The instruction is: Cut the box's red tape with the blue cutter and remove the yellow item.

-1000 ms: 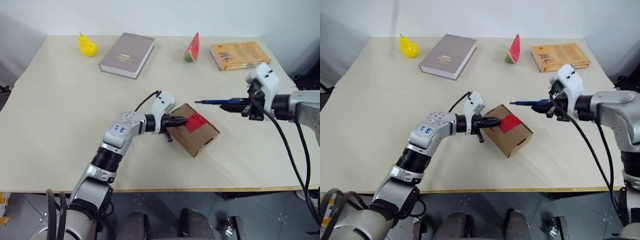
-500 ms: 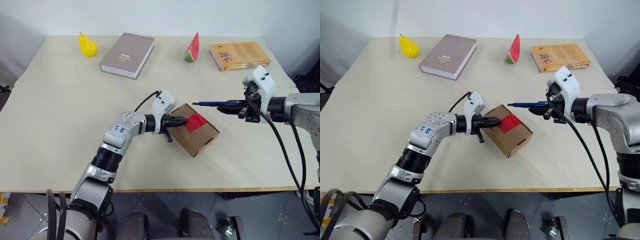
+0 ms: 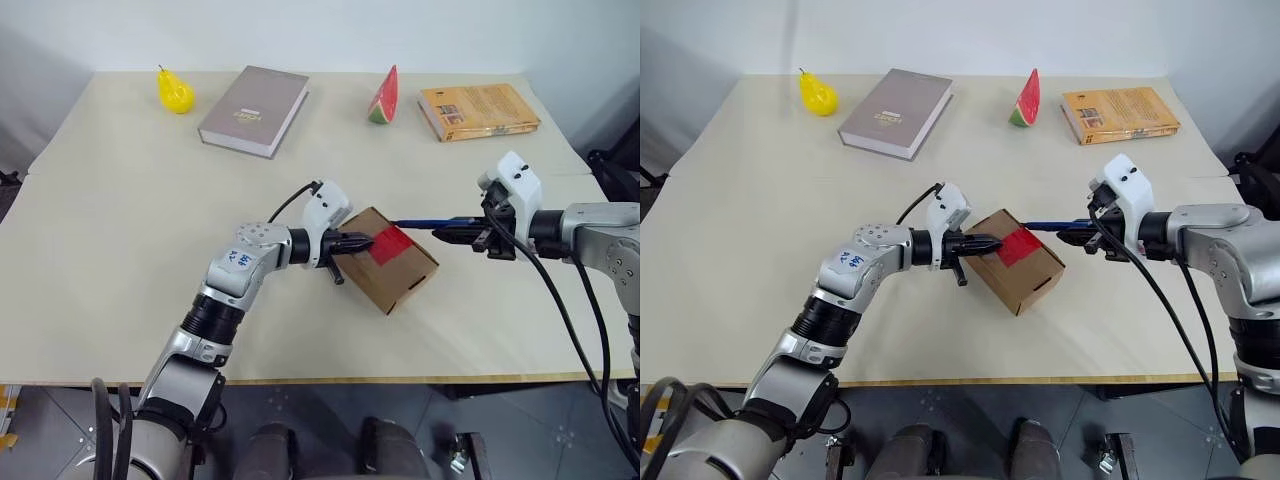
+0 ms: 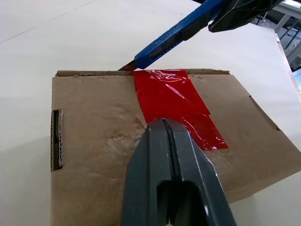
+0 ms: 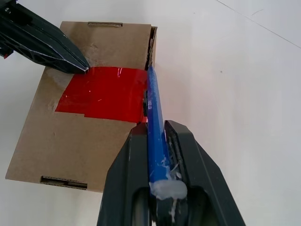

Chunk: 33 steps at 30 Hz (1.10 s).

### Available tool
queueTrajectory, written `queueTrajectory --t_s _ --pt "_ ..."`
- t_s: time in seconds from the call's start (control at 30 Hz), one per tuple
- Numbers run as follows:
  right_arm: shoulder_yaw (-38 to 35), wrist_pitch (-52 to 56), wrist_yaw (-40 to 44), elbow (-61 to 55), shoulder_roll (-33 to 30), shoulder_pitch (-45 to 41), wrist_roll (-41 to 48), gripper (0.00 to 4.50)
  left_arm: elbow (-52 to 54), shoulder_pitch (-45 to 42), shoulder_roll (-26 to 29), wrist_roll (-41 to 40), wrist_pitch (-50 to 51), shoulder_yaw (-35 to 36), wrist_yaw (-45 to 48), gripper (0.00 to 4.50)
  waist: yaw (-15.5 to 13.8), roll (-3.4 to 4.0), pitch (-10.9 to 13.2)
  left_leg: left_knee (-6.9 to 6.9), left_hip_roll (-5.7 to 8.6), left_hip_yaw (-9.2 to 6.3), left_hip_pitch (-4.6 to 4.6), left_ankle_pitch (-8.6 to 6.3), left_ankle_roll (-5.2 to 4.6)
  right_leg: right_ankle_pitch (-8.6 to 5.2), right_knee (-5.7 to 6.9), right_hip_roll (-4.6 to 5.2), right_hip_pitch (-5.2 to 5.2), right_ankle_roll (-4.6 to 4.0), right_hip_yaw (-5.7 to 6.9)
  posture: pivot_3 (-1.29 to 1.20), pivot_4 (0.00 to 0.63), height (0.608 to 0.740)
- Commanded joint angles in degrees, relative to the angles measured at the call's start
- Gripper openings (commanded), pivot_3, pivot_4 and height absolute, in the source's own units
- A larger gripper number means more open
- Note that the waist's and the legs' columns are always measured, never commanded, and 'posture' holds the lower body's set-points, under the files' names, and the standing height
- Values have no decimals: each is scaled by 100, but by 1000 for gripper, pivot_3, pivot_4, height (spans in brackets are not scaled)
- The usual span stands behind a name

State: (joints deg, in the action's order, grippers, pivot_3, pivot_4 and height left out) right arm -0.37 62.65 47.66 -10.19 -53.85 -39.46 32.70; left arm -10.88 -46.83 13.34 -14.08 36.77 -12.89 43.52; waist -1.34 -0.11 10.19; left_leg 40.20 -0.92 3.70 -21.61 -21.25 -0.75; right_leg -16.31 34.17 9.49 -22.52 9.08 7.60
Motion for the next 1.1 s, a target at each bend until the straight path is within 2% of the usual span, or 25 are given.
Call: queueTrajectory --t_s 0.03,0.3,0.7,1.1 --pt "-164 -105 26 -62 -75 -184 -35 146 111 103 10 73 35 -84 1 0 0 0 0 0 0 0 0 0 0 0 0 0 0 0 0 0 150 740" --pt "-302 60 -30 91 38 -694 123 146 107 121 -14 73 26 -81 -23 0 -4 0 0 0 0 -1 1 0 0 0 1 0 0 0 0 0 150 740" --pt "-242 174 -91 -290 37 -106 158 146 112 103 -1 98 37 -96 -7 0 1 0 0 0 0 0 1 0 0 0 2 0 1 0 0 0 150 740" --pt "-142 330 -27 -270 -69 -146 135 146 49 82 60 255 -37 -202 11 0 -1 1 0 0 0 0 3 0 0 0 3 0 1 0 -1 0 150 740"
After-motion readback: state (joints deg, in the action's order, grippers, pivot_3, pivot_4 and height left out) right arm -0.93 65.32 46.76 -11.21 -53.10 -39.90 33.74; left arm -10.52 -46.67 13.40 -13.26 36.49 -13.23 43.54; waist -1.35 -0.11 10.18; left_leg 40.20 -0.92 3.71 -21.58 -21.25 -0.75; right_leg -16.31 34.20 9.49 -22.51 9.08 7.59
